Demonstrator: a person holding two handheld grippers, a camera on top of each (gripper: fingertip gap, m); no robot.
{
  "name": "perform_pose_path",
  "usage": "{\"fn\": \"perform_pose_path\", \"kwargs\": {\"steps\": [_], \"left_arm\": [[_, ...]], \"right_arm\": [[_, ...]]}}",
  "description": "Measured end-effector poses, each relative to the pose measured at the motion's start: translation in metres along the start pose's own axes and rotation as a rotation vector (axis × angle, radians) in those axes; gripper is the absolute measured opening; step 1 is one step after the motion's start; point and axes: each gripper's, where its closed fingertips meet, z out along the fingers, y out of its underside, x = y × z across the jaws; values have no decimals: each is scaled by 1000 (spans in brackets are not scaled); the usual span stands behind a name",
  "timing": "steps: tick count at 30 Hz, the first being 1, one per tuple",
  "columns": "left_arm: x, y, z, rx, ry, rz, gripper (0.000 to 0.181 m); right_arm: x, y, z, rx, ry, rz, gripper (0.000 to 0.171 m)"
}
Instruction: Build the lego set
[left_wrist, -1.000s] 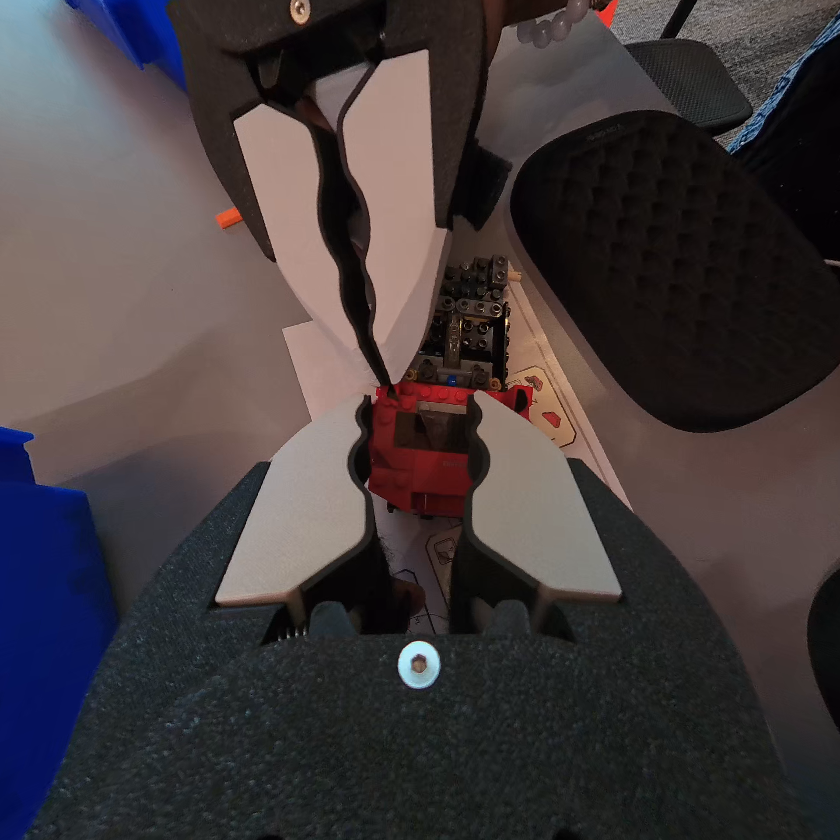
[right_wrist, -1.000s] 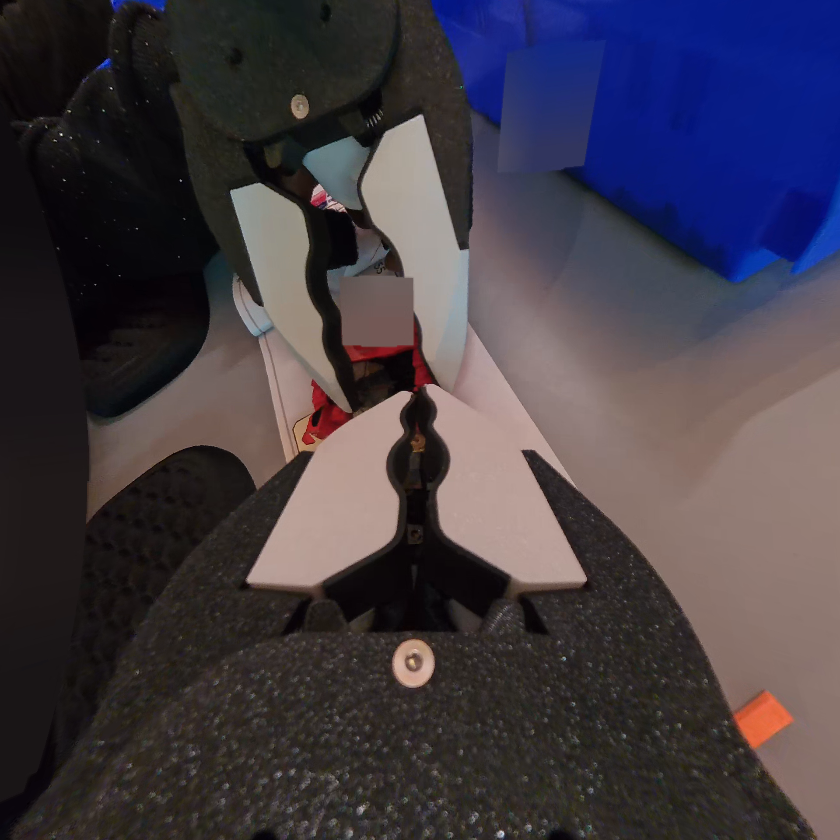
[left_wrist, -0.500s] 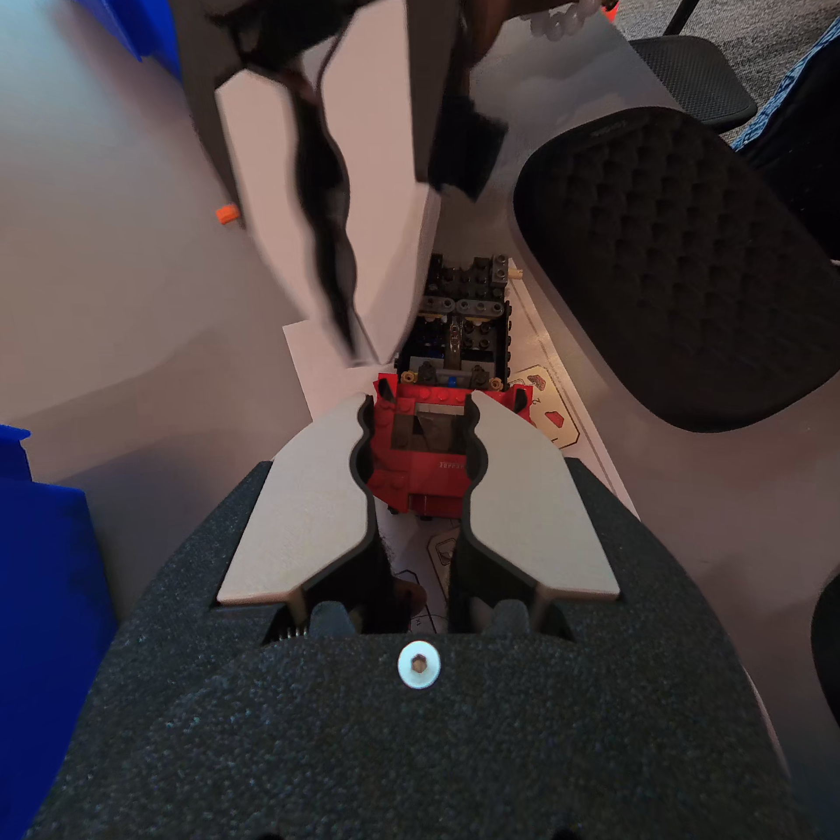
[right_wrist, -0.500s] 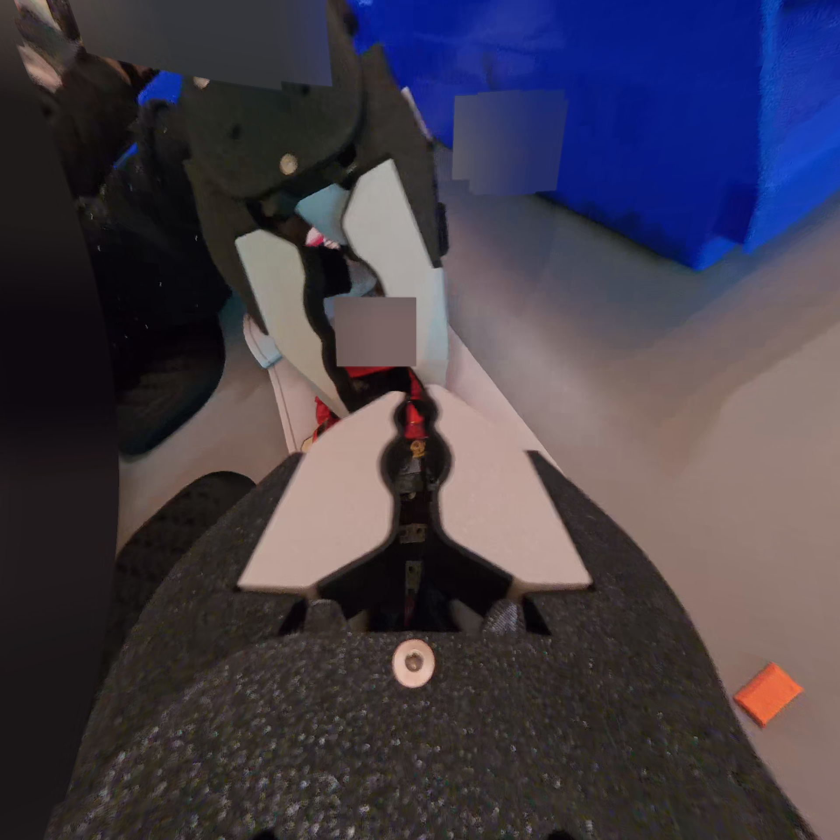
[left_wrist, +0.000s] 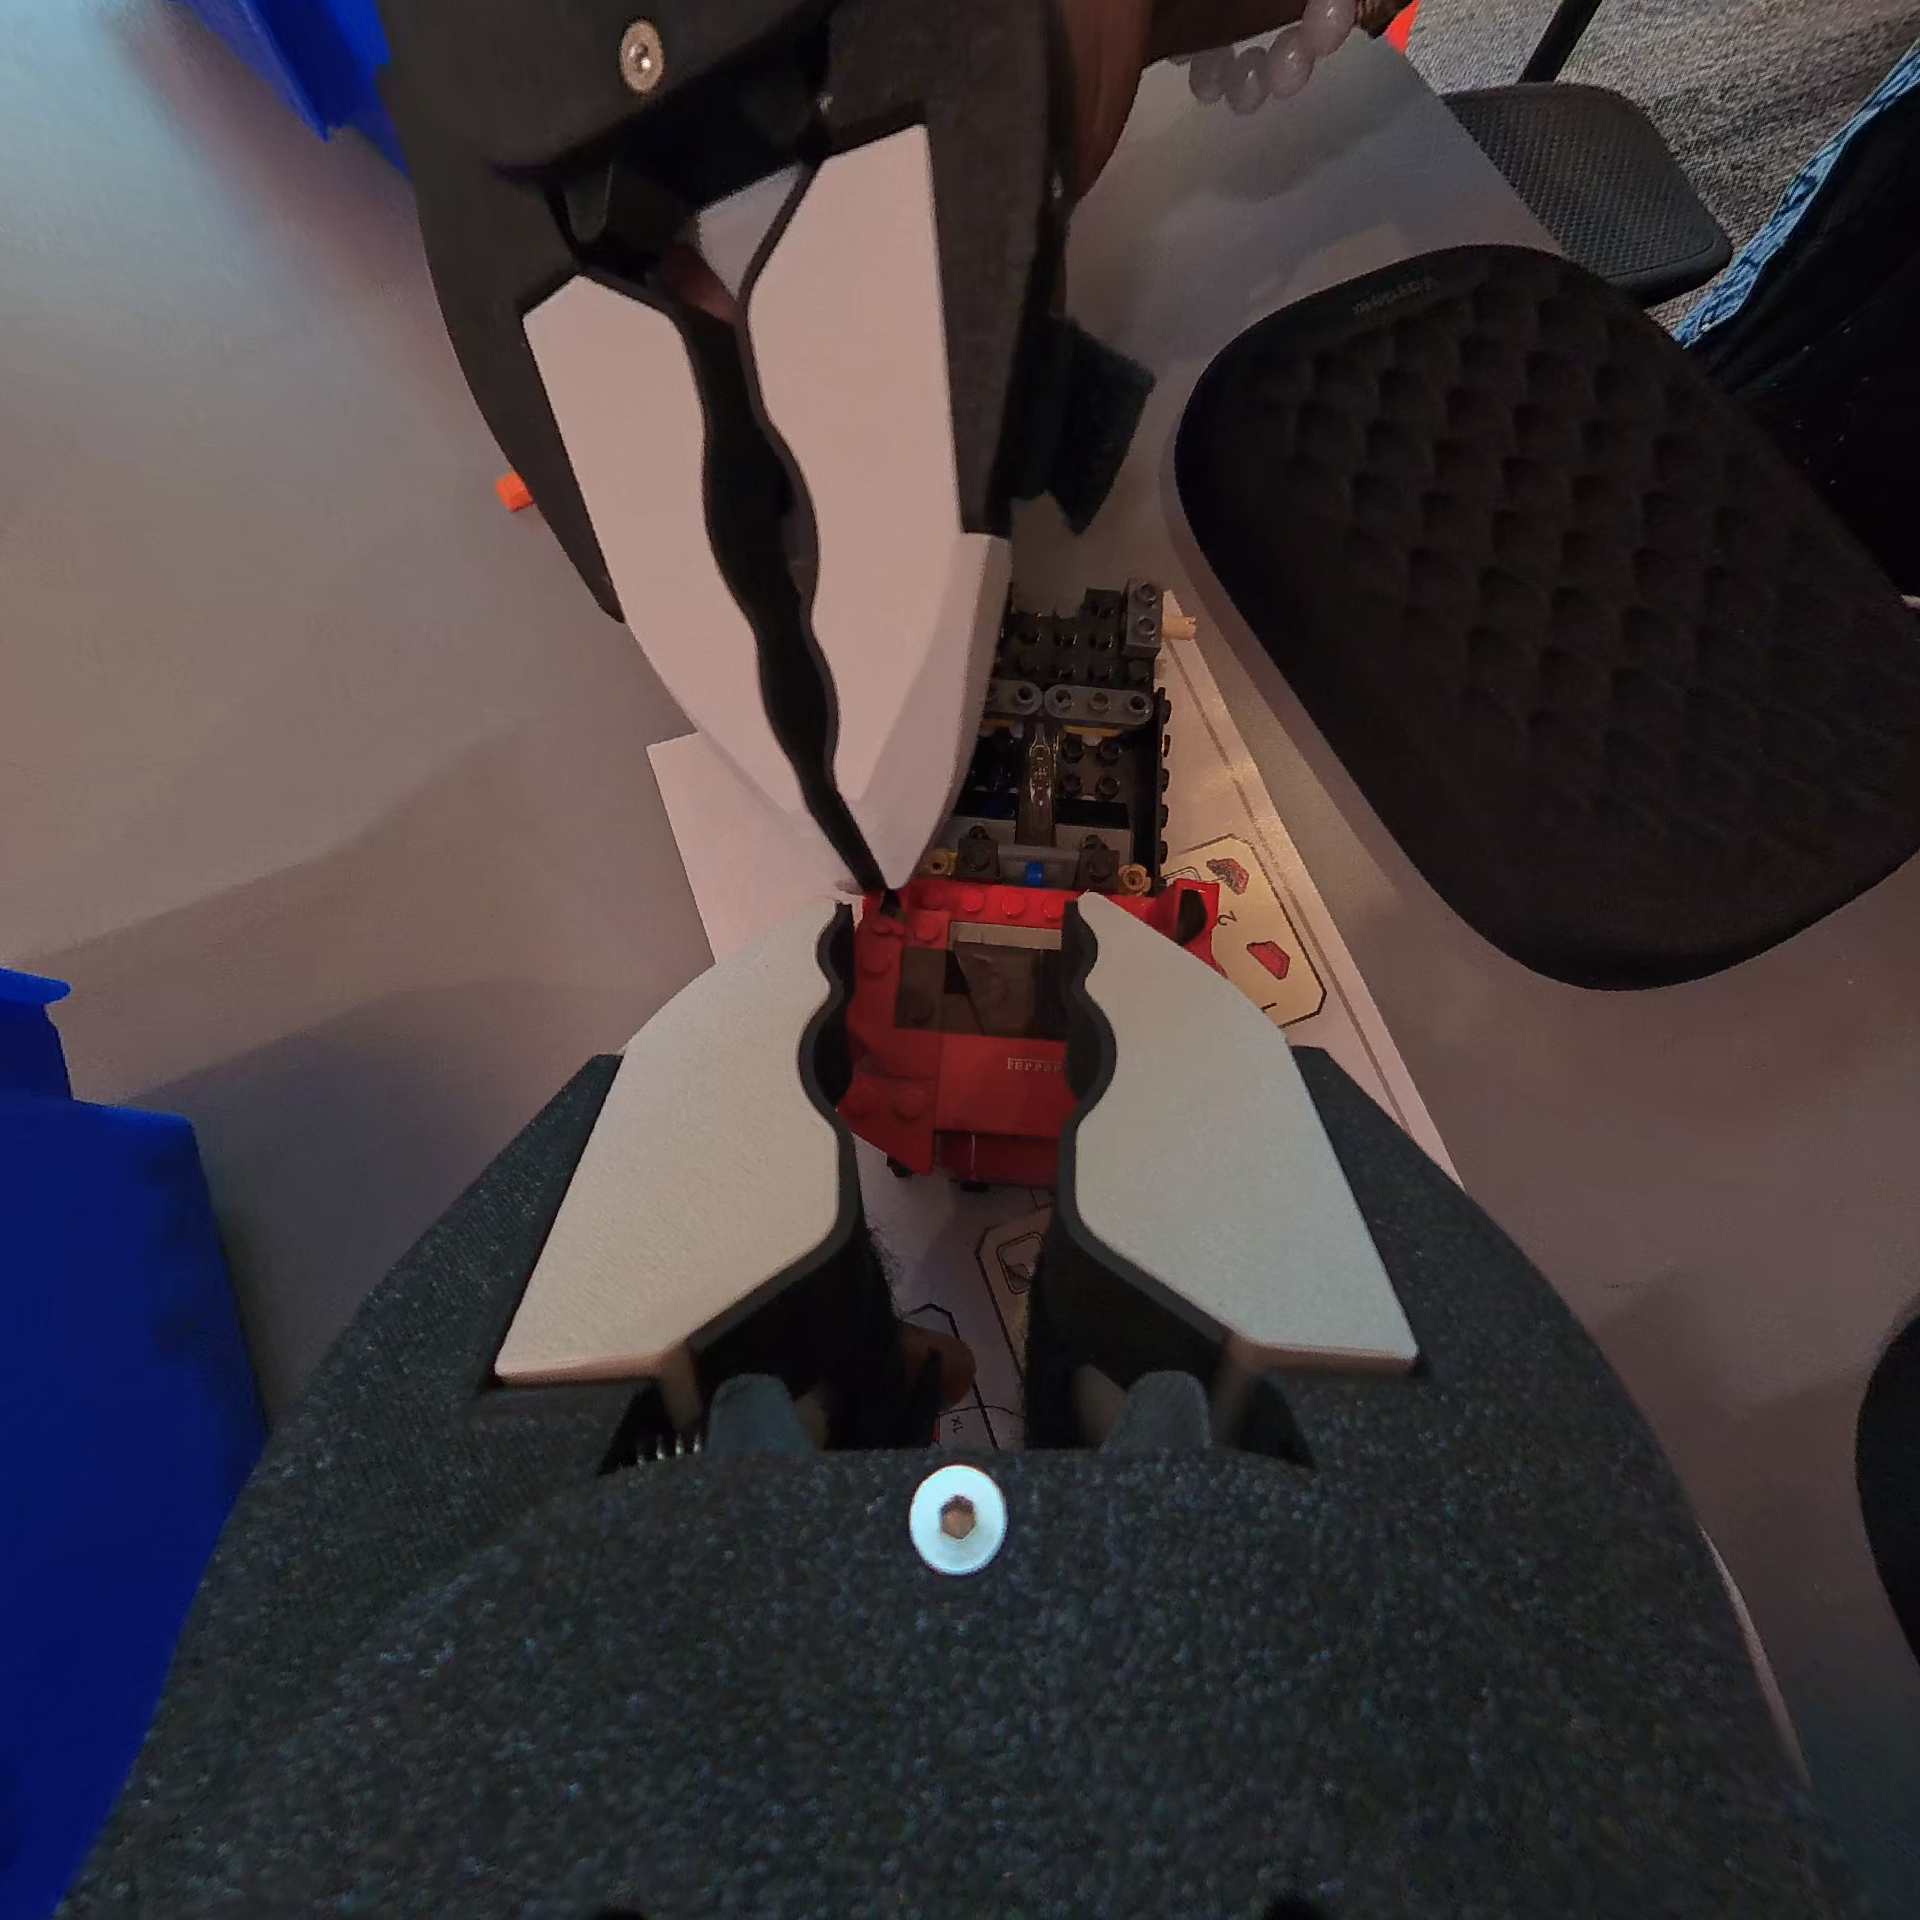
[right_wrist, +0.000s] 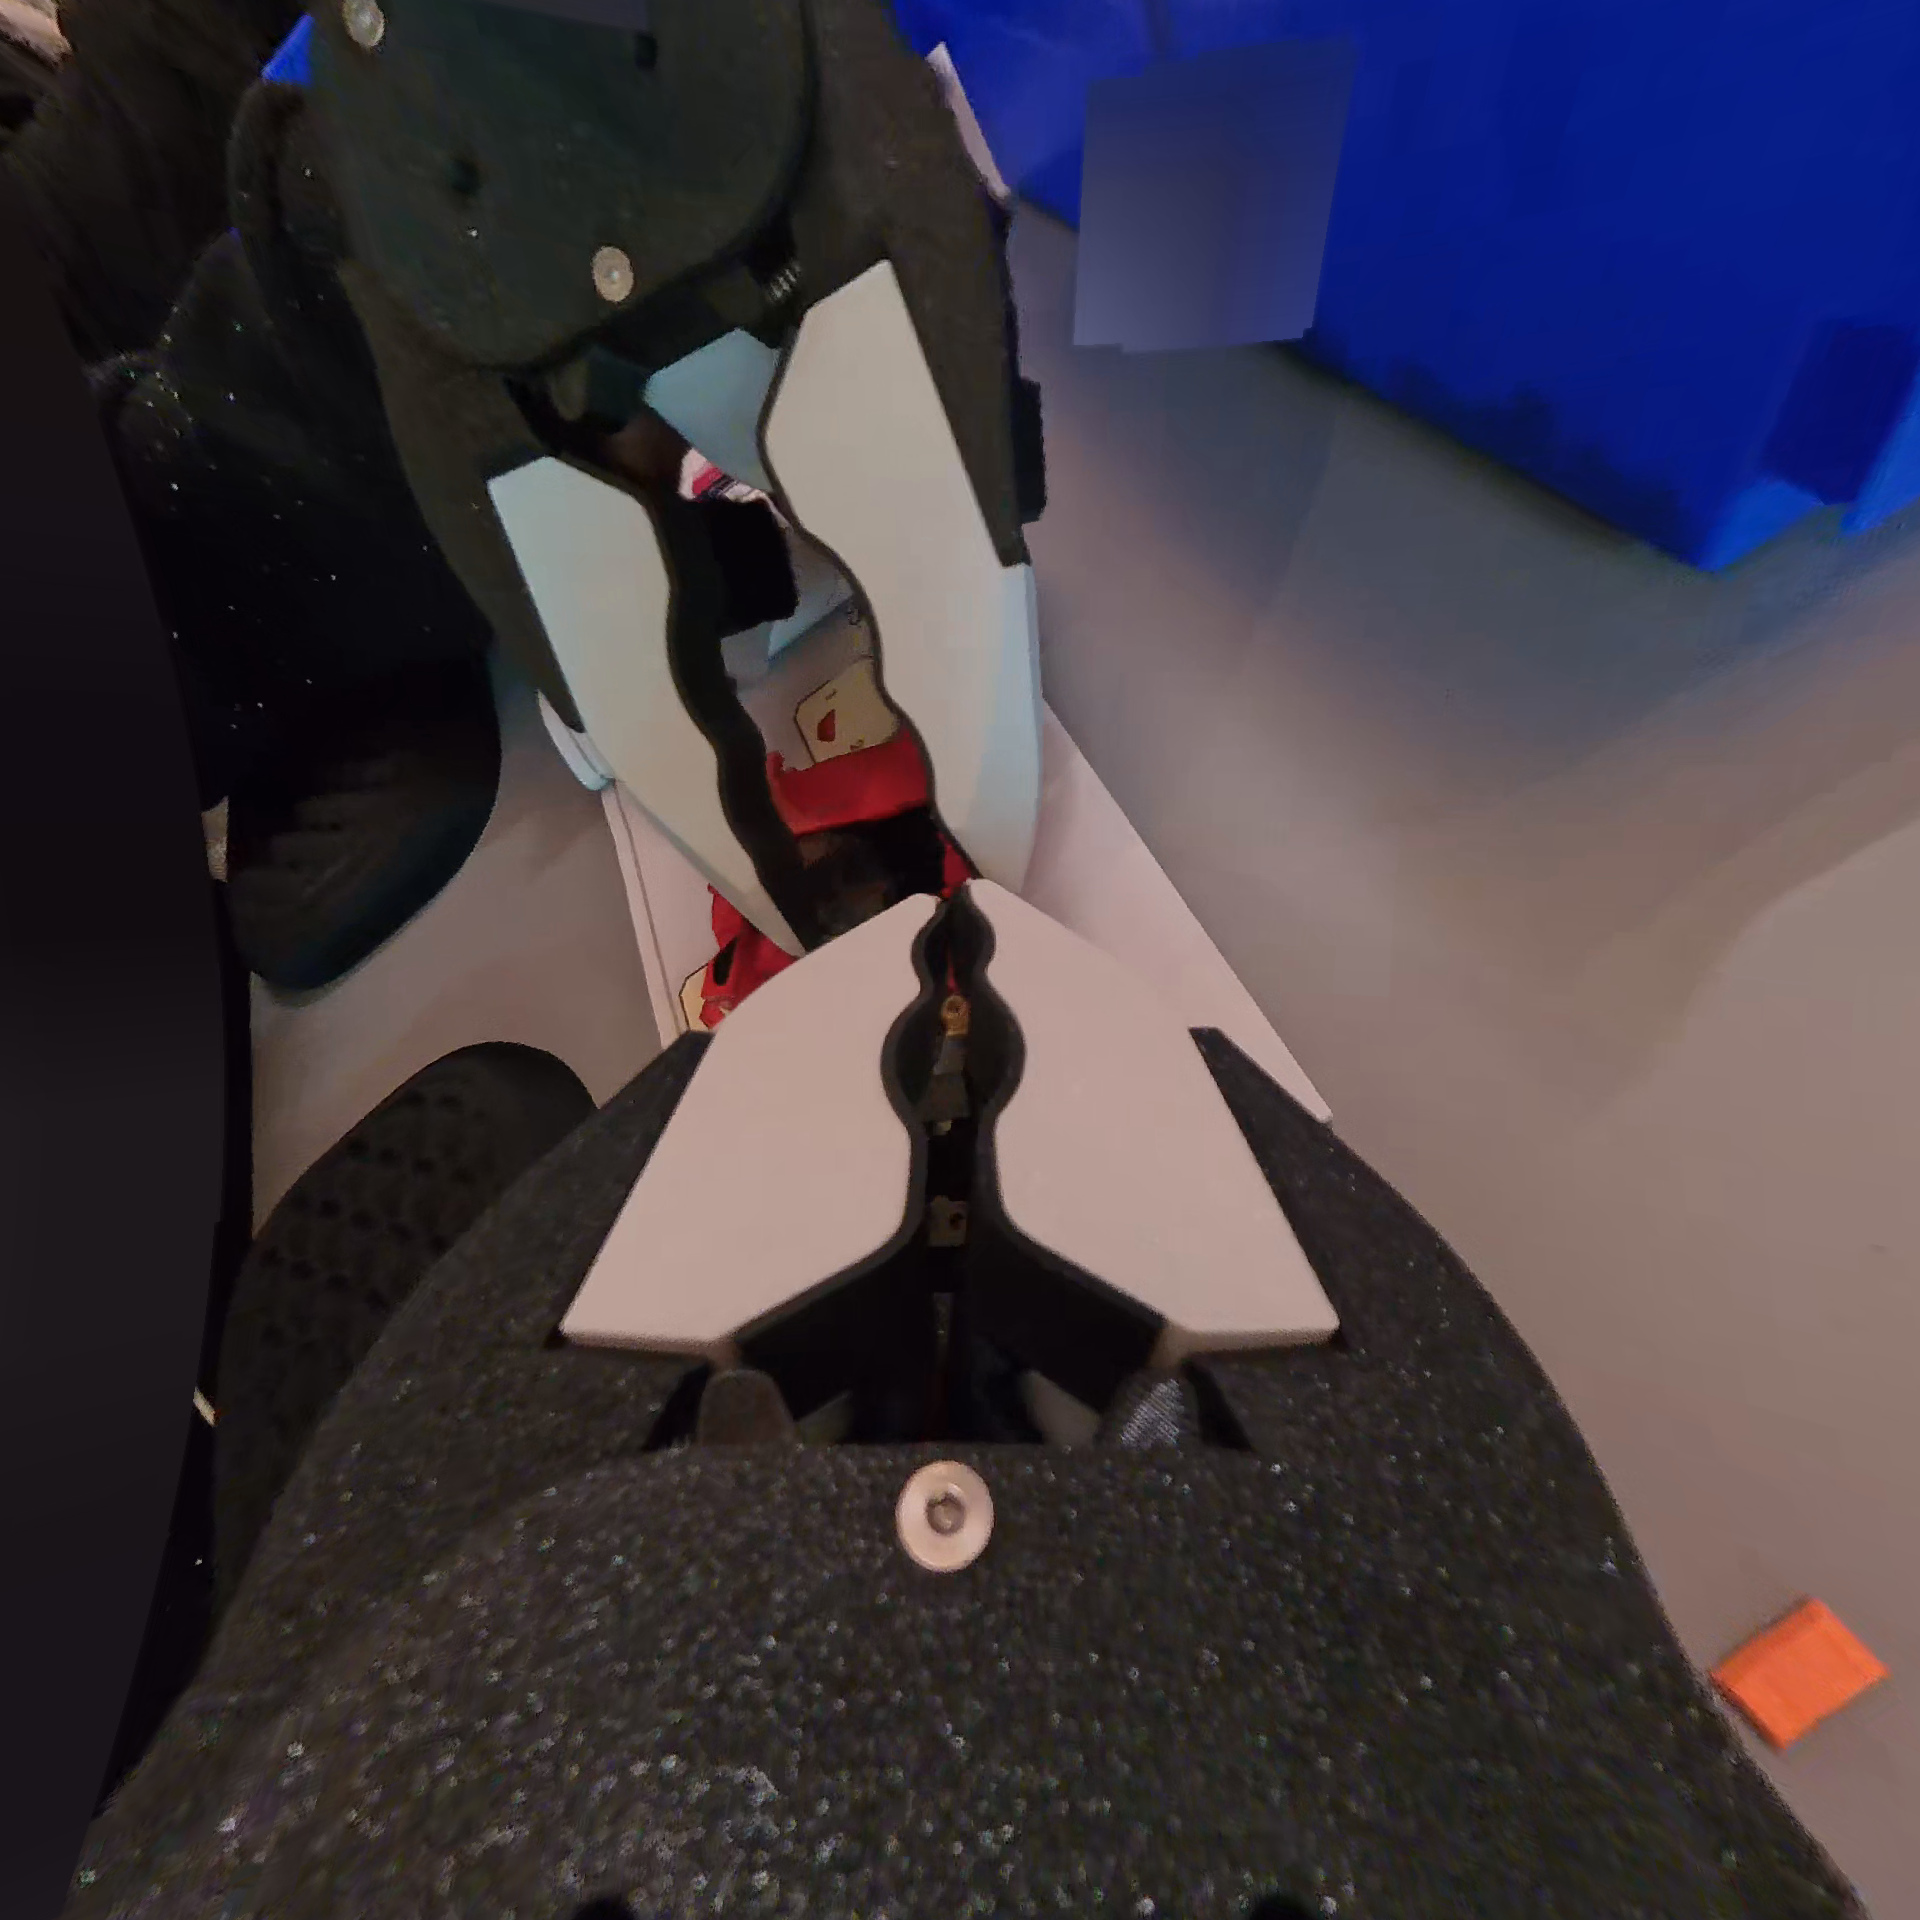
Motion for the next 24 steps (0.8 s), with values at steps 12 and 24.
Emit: {"fn": "perform_pose_path", "kwargs": {"steps": [12,24], "left_arm": [[0,0,1,-2,0,-5,37],[-1,0,1,-4,-8,-6,38]], "right_arm": [[-9,-8,-7,62,4,-60,0],[6,2,1,-3,5,75,9]]}}
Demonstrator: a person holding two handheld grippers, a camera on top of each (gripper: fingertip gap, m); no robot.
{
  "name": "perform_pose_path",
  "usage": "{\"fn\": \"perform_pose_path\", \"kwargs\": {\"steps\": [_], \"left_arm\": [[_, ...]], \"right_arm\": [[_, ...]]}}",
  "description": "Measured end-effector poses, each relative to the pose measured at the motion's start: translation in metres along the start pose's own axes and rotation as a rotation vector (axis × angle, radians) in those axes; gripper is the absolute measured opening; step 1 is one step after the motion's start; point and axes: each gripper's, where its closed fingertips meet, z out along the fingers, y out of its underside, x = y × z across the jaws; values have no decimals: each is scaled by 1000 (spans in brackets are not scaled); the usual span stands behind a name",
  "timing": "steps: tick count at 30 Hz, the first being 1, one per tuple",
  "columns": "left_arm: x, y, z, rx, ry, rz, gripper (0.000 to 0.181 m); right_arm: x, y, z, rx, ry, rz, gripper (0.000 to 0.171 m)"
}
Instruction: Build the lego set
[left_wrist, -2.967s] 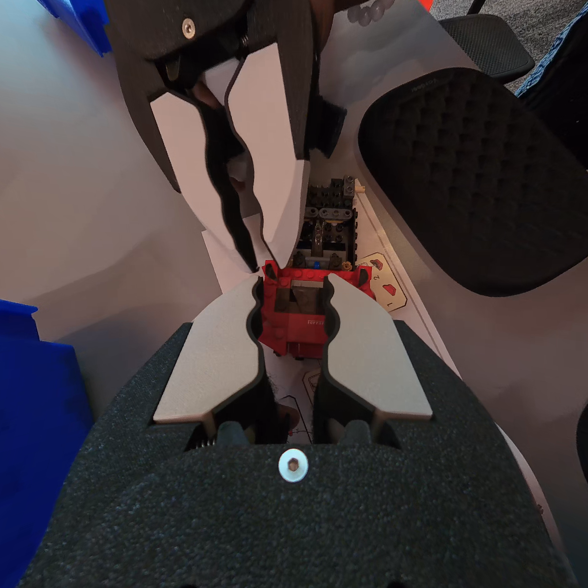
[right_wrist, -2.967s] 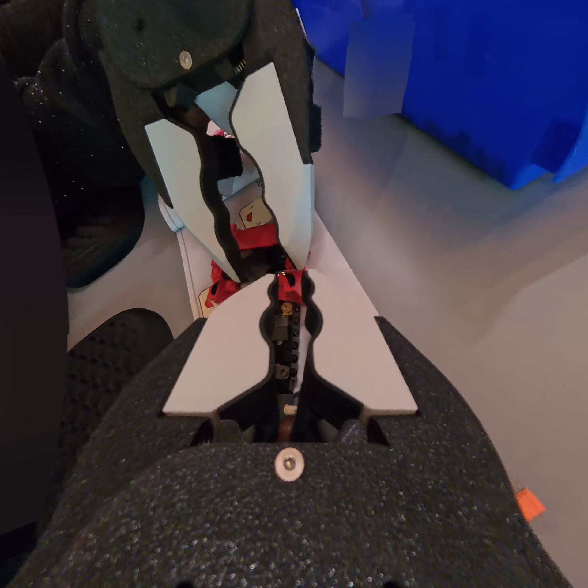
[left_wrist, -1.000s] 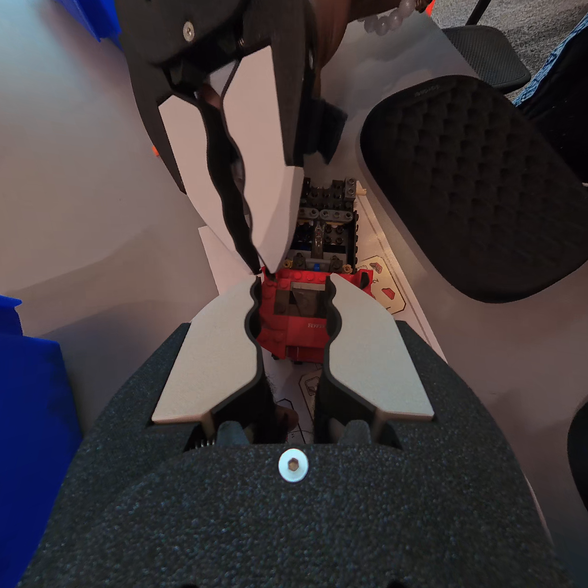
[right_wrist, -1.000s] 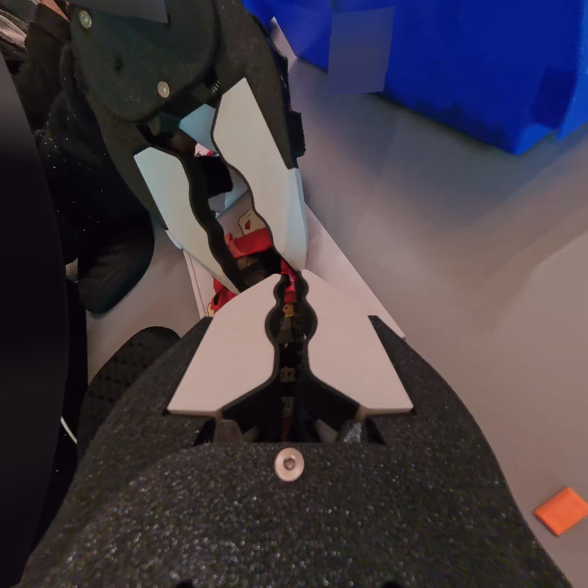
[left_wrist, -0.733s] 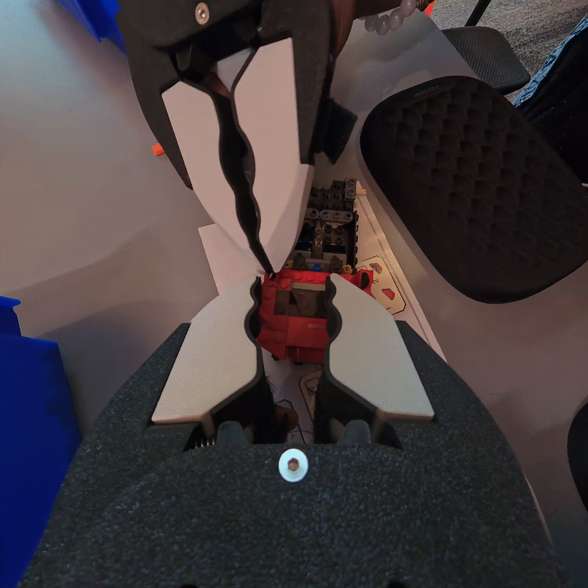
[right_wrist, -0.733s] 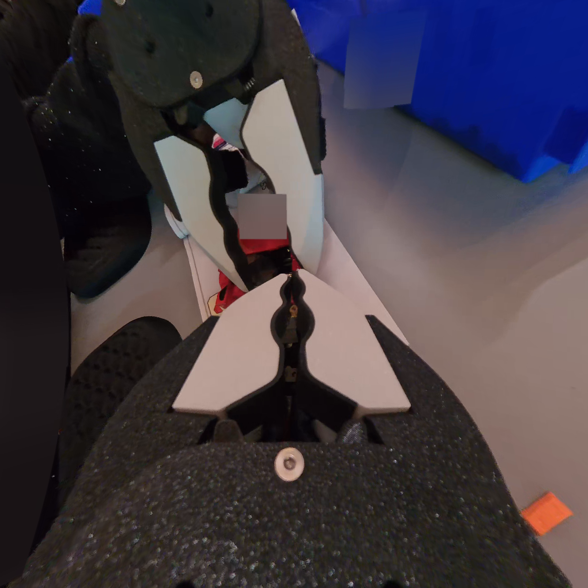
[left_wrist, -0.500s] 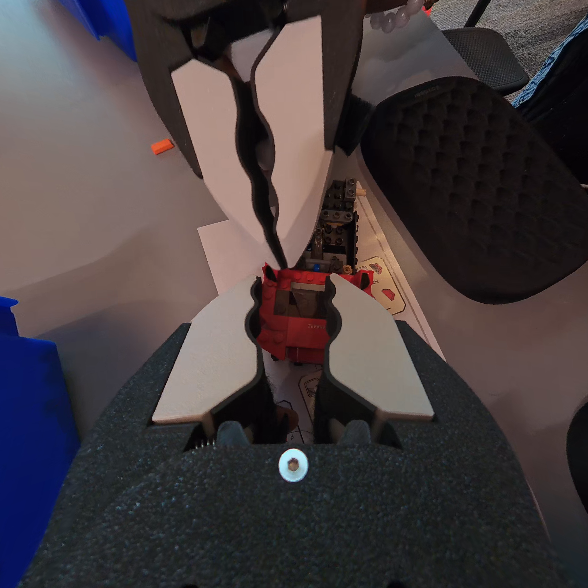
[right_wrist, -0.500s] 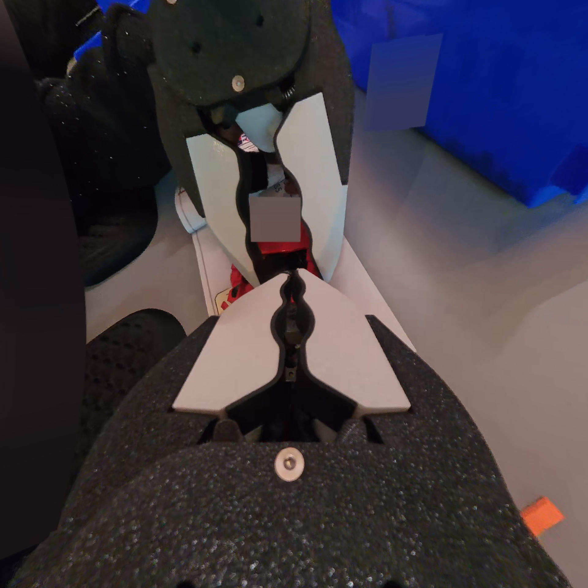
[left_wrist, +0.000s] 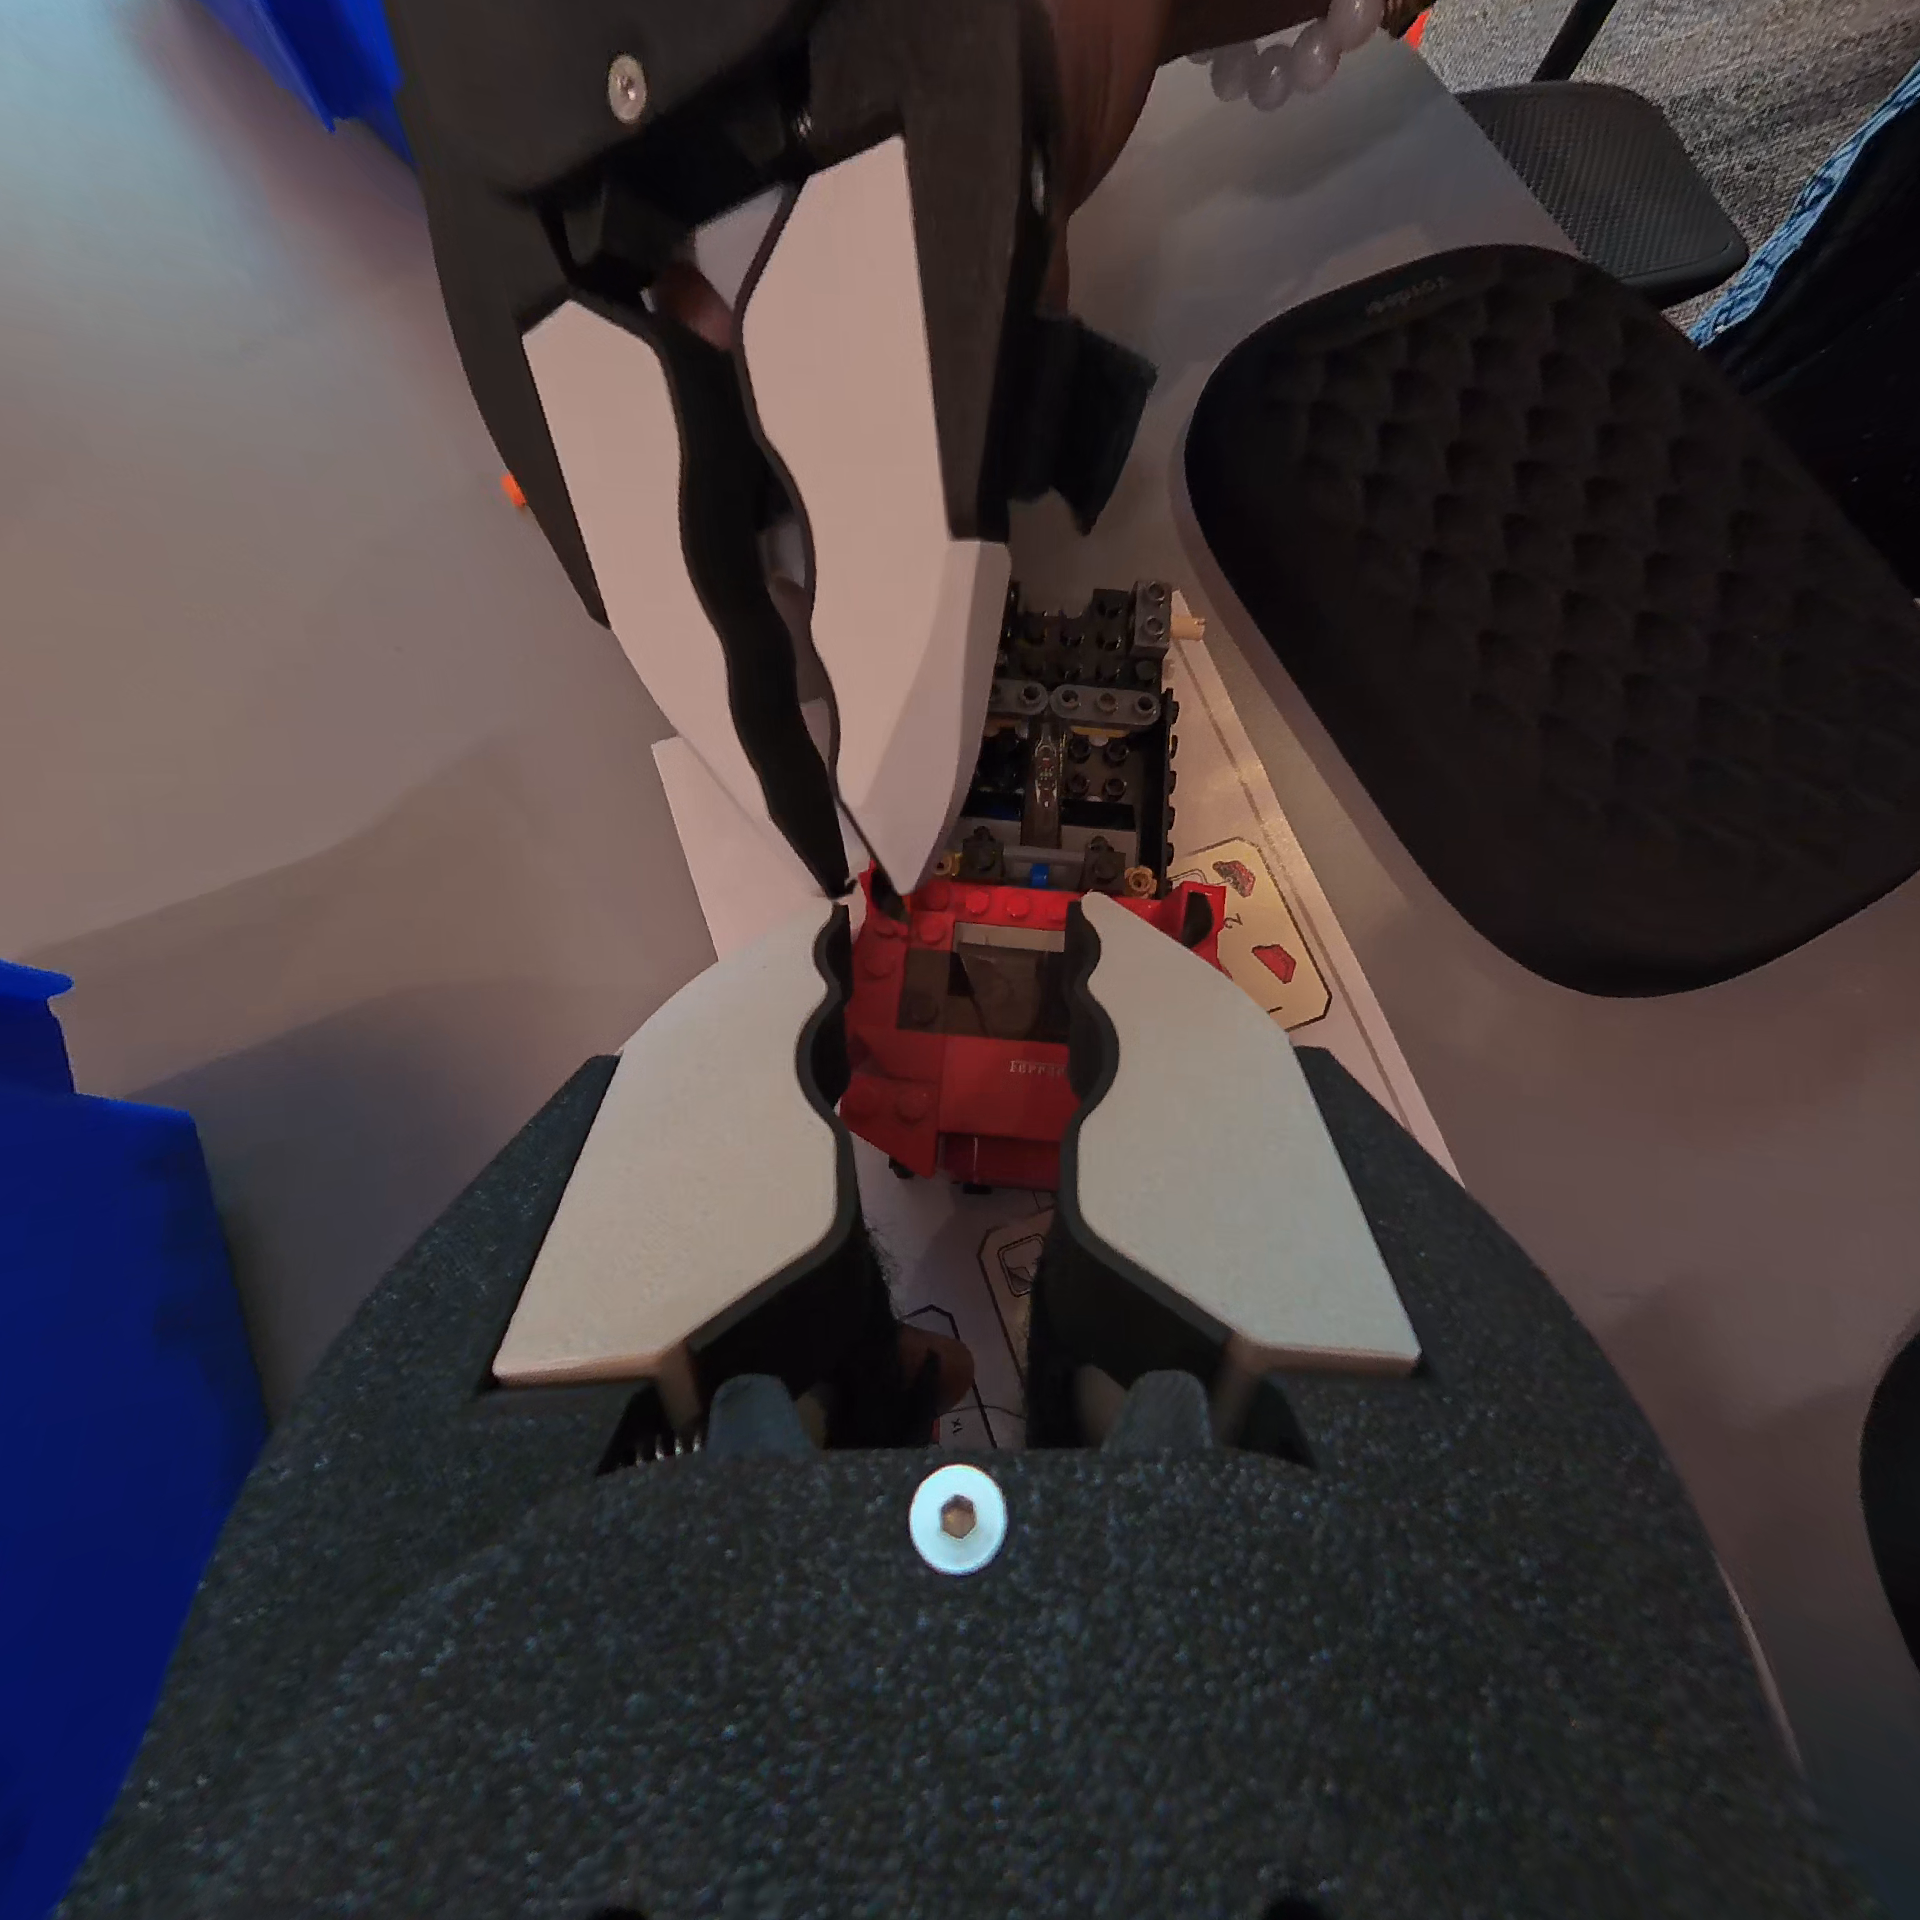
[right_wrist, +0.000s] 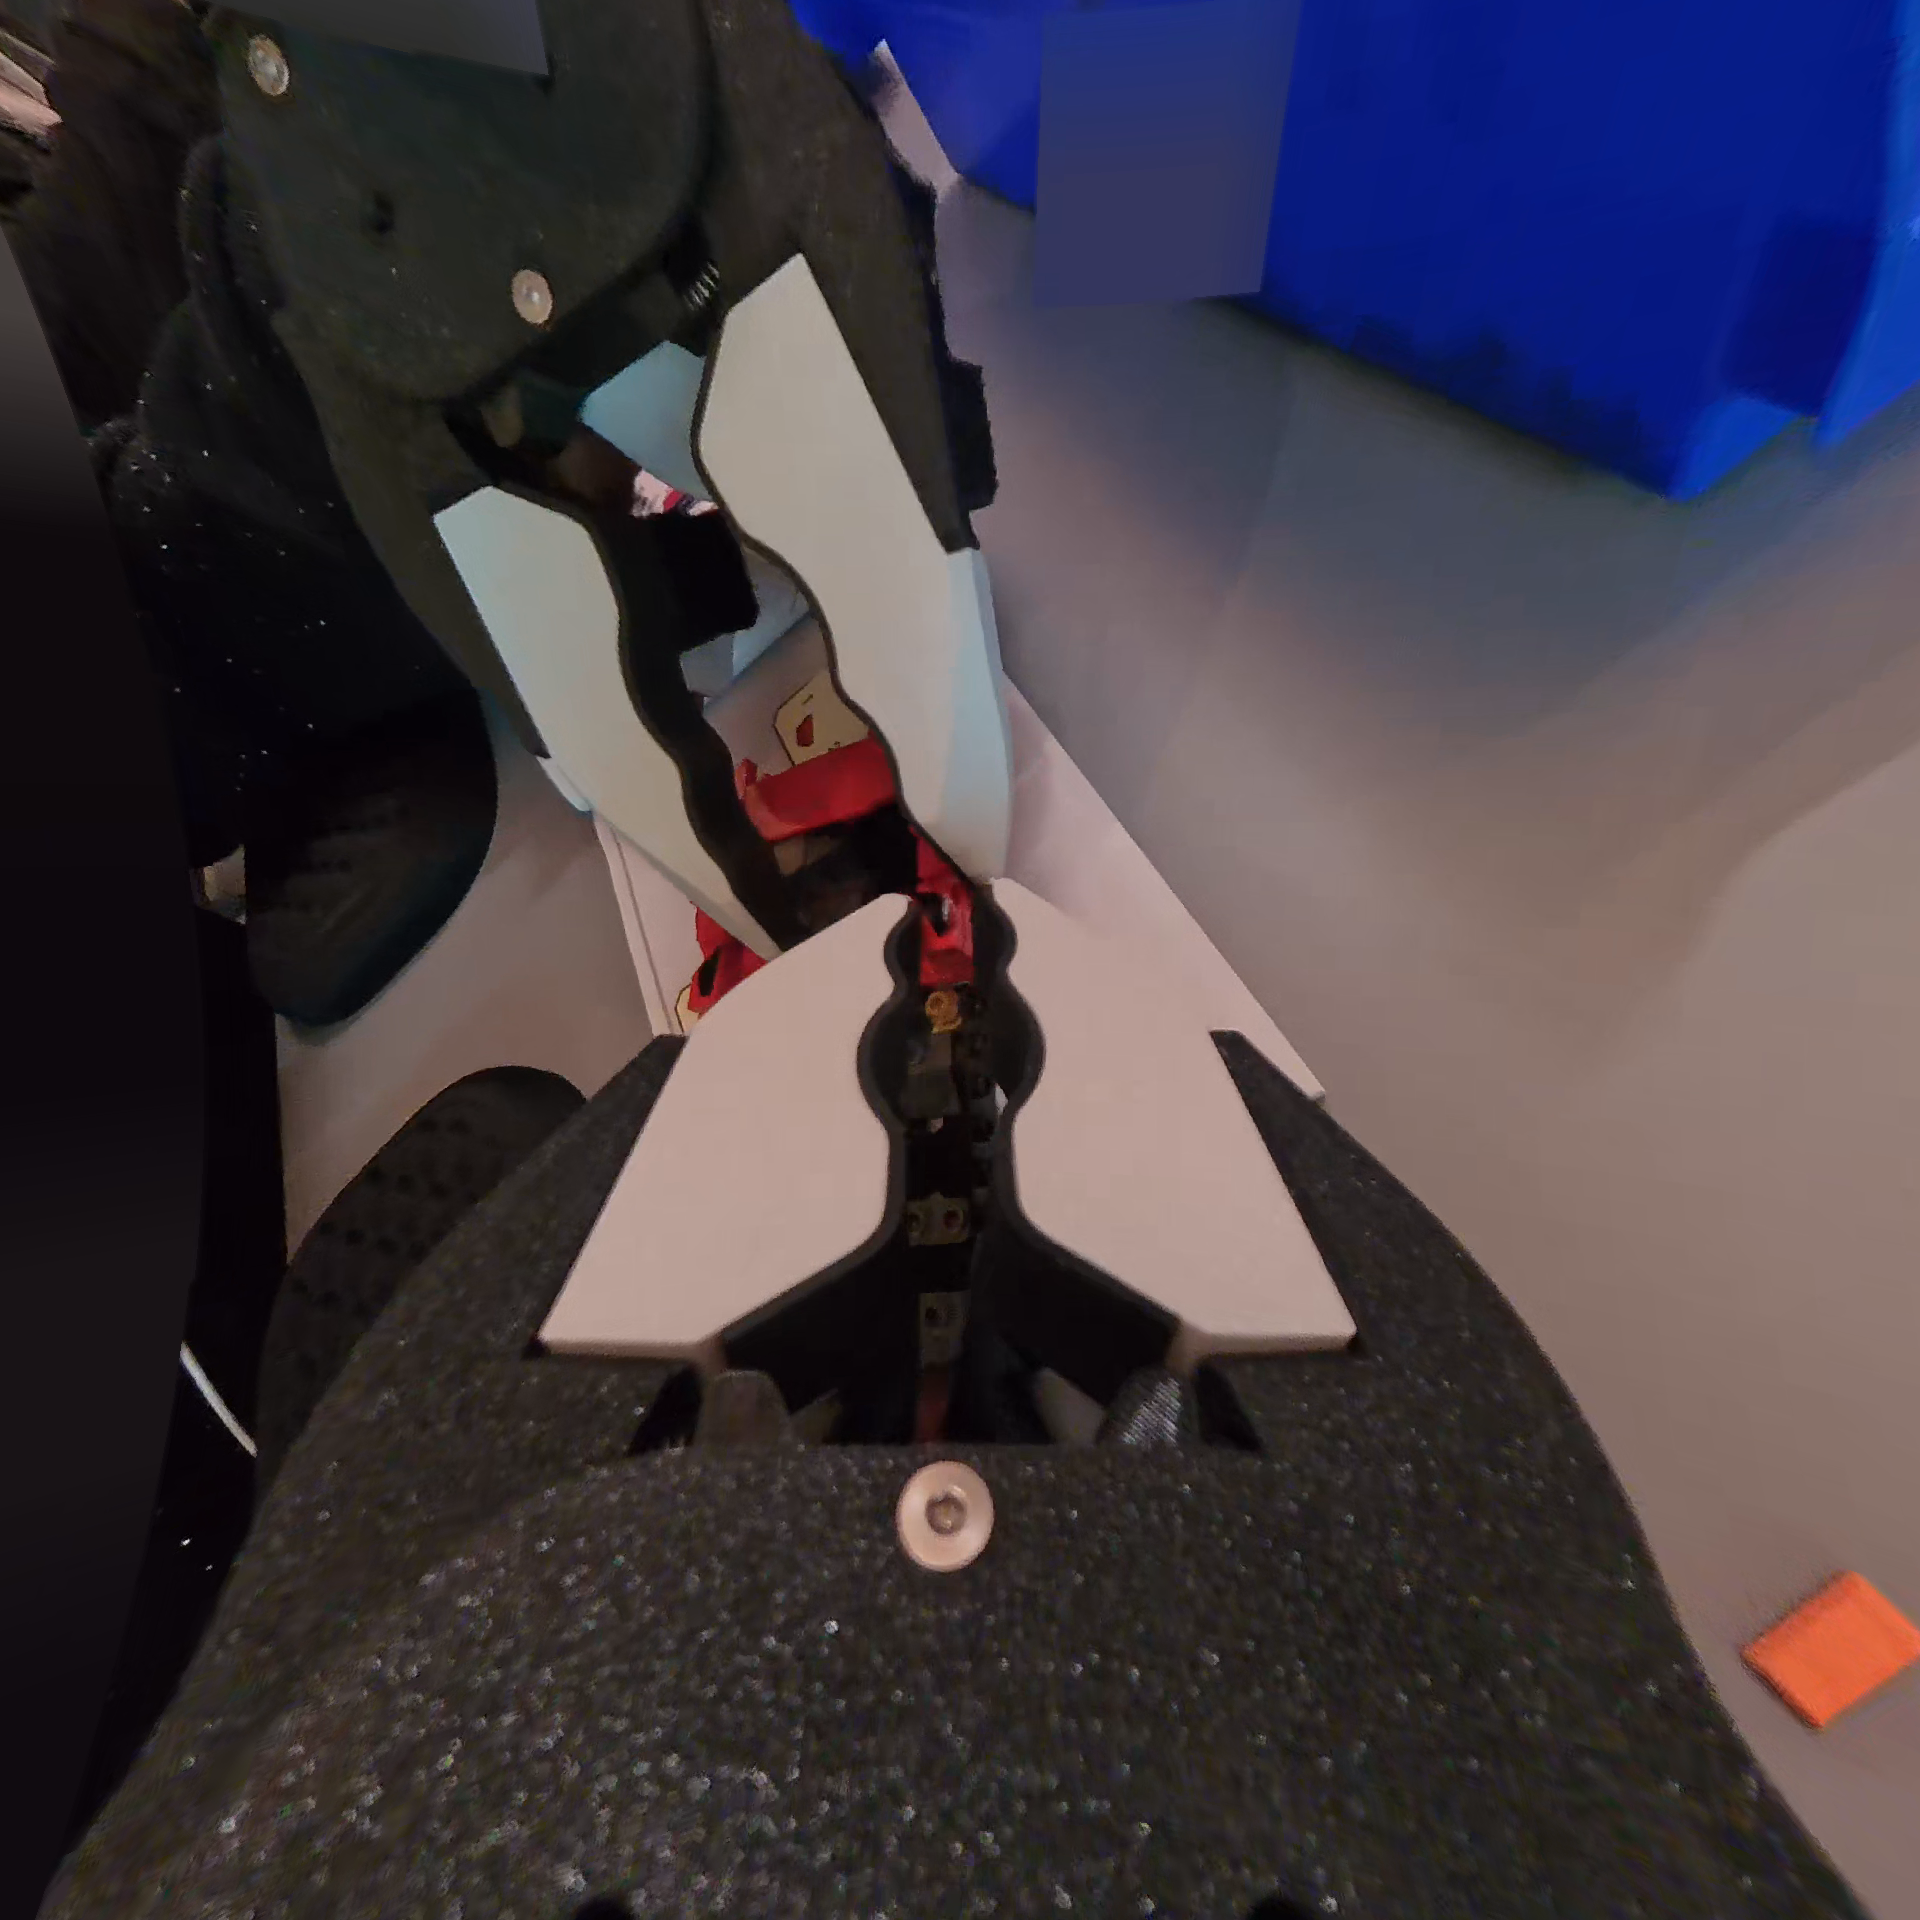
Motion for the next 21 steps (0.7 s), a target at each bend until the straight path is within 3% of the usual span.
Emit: {"fn": "perform_pose_path", "kwargs": {"steps": [4,21], "left_arm": [[0,0,0,3,0,-5,39],[2,0,3,2,19,-18,39]], "right_arm": [[-2,-1,-1,0,-6,-26,0],[-12,5,-1,-22,45,-263,0]]}}
